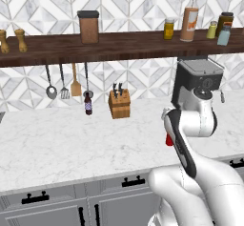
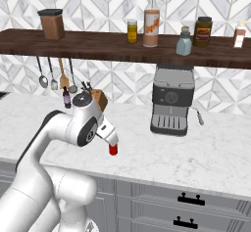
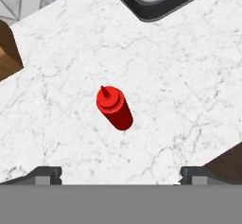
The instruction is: Put the shaker and condiment bottle from the counter next to their counterparts in the cabinet.
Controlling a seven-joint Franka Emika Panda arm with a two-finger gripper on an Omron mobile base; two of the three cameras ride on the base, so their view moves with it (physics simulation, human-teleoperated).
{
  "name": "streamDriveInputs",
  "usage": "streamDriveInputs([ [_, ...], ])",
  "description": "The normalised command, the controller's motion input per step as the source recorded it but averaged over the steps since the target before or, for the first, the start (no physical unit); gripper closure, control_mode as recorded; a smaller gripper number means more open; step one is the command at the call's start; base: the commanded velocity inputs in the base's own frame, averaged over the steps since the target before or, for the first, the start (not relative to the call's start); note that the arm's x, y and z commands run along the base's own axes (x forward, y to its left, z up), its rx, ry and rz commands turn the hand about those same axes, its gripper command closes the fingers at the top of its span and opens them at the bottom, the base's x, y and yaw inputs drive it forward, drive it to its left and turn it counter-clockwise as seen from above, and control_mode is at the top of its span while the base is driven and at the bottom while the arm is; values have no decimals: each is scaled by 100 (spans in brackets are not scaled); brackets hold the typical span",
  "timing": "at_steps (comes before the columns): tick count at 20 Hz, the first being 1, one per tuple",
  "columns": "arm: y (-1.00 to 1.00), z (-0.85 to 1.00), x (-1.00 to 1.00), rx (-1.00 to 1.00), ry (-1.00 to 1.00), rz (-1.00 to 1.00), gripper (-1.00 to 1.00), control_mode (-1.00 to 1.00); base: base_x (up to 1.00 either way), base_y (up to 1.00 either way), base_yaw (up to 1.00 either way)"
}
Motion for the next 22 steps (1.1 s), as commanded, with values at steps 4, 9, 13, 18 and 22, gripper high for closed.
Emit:
streamDriveInputs([
  [4, -1, -27, 6, 0, 5, 0, -100, -100, 0, 0, 0],
  [9, -2, -35, 12, 0, 6, 0, -100, -100, 0, 0, 0],
  [13, 0, 0, 3, 1, 0, 0, -100, -100, 0, 0, 0],
  [18, -9, 0, 37, 0, 3, 0, -100, -100, 0, 0, 0],
  [22, -1, -4, 20, 0, 2, -1, -100, -100, 0, 0, 0],
])
